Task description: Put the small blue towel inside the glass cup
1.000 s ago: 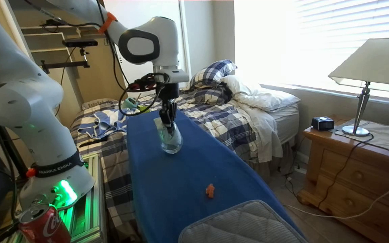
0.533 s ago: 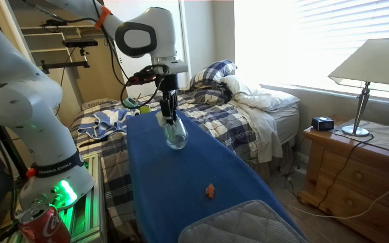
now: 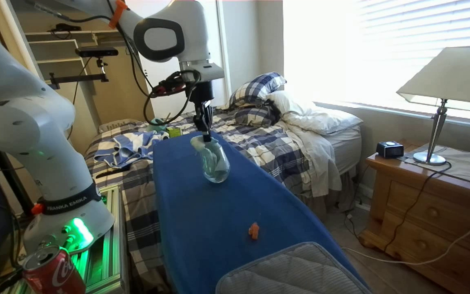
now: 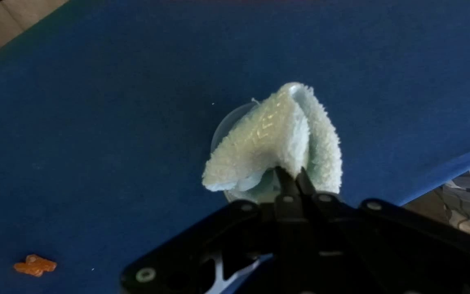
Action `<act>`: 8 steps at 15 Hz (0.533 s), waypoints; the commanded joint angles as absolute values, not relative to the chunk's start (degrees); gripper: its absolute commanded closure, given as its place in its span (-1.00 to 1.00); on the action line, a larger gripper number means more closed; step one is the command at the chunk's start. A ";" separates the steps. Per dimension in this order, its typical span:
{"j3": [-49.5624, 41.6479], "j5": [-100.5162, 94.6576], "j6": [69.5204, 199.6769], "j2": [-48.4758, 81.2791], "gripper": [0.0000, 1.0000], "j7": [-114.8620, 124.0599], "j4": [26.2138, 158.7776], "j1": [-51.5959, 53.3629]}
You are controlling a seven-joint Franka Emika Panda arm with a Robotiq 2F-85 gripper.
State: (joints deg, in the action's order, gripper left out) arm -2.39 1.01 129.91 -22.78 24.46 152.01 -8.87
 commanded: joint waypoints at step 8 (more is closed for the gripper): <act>-2.39 1.73 127.63 -24.57 0.36 23.85 150.60 -9.64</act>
State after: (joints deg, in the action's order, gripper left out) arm -2.43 1.07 129.62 -23.05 24.46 151.22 -9.06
